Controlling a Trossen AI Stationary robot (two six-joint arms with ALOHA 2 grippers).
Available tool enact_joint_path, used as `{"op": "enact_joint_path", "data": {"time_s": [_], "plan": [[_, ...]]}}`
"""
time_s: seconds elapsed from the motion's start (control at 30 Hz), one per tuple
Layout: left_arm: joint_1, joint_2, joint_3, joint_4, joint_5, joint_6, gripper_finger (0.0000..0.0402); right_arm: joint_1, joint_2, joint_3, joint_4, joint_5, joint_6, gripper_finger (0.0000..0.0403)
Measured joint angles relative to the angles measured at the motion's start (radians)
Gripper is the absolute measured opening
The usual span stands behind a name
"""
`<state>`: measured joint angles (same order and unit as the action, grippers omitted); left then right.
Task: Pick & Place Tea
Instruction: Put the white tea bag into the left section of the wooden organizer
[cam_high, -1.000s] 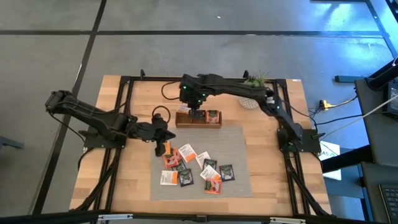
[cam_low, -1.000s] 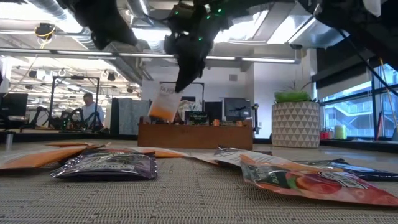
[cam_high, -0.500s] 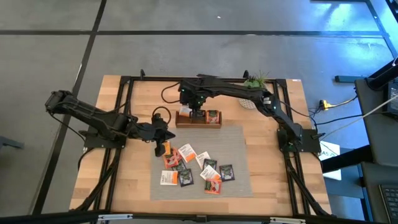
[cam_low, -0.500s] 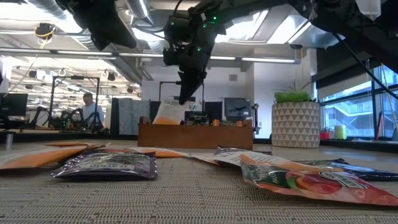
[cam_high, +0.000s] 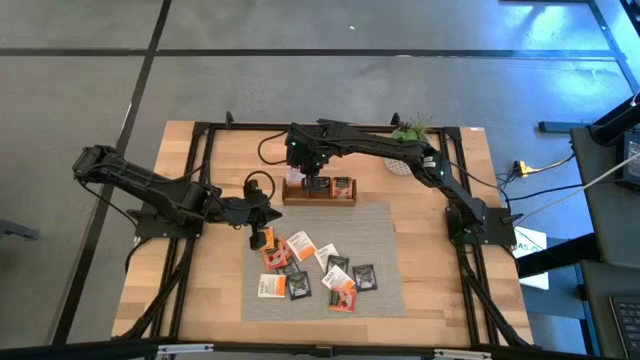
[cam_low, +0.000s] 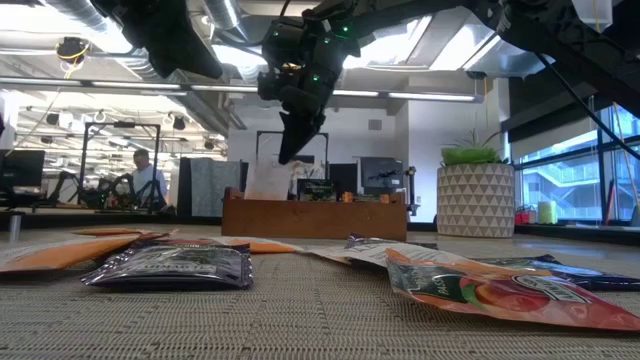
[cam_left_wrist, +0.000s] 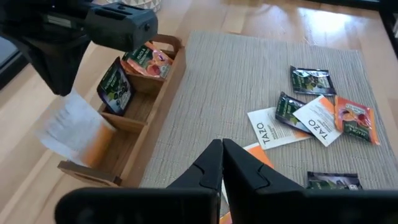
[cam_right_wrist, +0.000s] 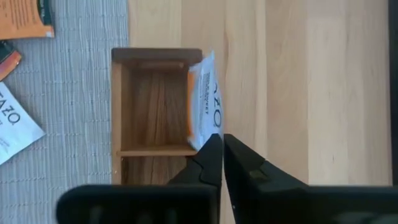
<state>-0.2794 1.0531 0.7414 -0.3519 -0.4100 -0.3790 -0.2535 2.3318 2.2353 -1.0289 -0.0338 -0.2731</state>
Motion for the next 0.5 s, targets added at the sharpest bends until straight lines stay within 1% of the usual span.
{"op": "enact_joint_path", "data": {"time_s": [0.13, 0.27, 0.33, 0.4, 0.5], "plan": [[0.0, 0.0, 0.0, 0.0, 0.009, -0.027, 0.001, 0.0, 0.0, 0.0, 0.0, 0.003, 0.002, 0.0033], [0.0, 0.0, 0.0, -0.011, 0.009, -0.027, 0.001, 0.0, 0.0, 0.0, 0.0, 0.073, 0.038, 0.0036], [0.0, 0.0, 0.0, -0.026, 0.01, -0.027, 0.0008, 0.0, -0.003, 0.0, -0.007, 0.09, 0.052, 0.0036], [0.0, 0.007, 0.0, -0.026, 0.012, -0.028, 0.0006, 0.001, -0.013, 0.006, -0.025, 0.072, 0.055, 0.0037], [-0.009, 0.025, 0.001, -0.023, 0.041, -0.062, 0.0006, 0.009, -0.021, 0.024, -0.051, -0.048, 0.072, 0.0038]]}}
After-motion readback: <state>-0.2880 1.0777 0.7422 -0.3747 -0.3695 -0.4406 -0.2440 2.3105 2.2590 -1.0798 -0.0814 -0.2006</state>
